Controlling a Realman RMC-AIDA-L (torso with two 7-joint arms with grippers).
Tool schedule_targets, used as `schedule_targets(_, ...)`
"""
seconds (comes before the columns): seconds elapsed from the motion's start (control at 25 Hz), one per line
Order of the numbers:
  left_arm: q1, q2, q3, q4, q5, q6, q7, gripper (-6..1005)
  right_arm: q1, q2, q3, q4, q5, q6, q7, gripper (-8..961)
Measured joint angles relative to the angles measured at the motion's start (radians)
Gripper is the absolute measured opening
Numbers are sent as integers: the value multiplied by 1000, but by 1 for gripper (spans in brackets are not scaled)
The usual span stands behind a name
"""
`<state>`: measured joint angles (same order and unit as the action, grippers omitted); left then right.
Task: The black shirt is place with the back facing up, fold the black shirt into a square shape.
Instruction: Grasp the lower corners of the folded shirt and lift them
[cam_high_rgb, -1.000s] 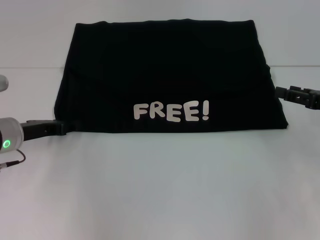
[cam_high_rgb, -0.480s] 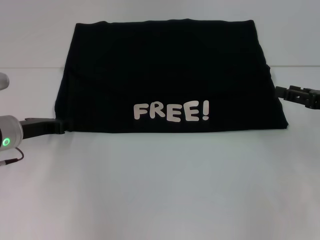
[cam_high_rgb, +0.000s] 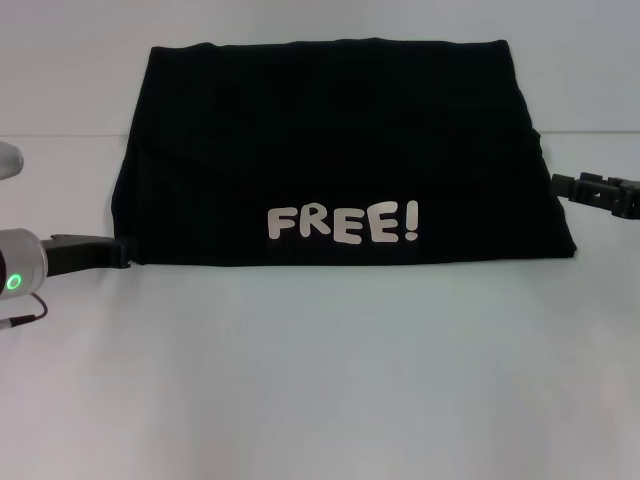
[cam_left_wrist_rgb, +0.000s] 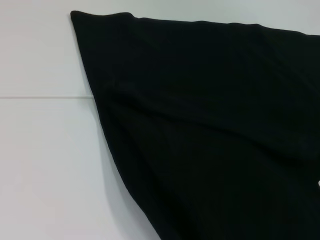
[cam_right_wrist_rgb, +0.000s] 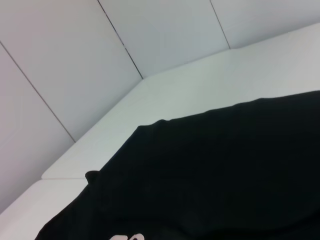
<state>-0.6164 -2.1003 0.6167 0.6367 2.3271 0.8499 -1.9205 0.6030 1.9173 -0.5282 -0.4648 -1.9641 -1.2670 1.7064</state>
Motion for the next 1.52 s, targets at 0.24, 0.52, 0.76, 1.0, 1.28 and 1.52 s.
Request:
schedule_targets(0.24, 0, 1, -4, 26, 12, 8, -5, -1, 1, -10, -4, -18, -59, 9, 54, 713)
schedule_targets(0.52, 2, 2, -6, 51, 30, 19, -13, 1, 8, -12, -4, -65, -164, 39, 159, 712)
schedule_targets(0.76, 4, 2, -6, 53, 31, 30, -14, 0, 42, -4, -5, -76, -282, 85, 234, 712)
schedule_targets(1.0, 5, 2, -6, 54, 30, 33, -12, 0, 77, 23, -37, -67, -332, 166, 246, 711)
schedule_targets(1.28, 1, 2, -6, 54, 30, 37, -11, 1, 96, 53, -107, -42, -333, 280, 248, 710)
schedule_targets(1.52, 0, 2, -6, 52, 26, 34, -7, 1, 114, 63, -145, 7, -334, 357, 236, 710)
